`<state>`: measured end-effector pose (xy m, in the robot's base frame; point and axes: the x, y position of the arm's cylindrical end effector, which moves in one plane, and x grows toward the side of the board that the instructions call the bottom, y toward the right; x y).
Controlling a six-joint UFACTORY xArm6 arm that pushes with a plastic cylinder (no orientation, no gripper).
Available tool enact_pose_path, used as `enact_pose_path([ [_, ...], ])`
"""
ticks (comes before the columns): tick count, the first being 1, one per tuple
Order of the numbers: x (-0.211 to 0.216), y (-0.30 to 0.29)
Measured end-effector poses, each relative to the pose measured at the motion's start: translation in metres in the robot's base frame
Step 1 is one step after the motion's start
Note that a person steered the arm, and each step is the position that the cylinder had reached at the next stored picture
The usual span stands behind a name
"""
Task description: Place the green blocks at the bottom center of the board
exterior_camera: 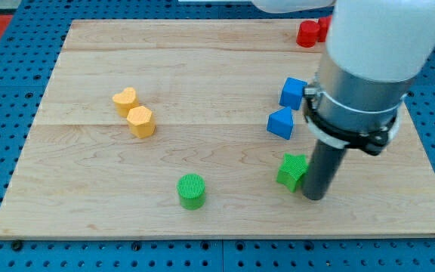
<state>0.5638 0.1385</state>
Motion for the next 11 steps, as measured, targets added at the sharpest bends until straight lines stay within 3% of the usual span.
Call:
enact_pose_path([
  [1, -0.015, 0.064],
  [2, -0.047, 0.053],
  [4, -0.024, -0.081],
  [6, -0.041, -0.066],
  [8, -0.039, -0.143],
  [10, -0.028, -0.147],
  [11, -0.043, -0.141],
])
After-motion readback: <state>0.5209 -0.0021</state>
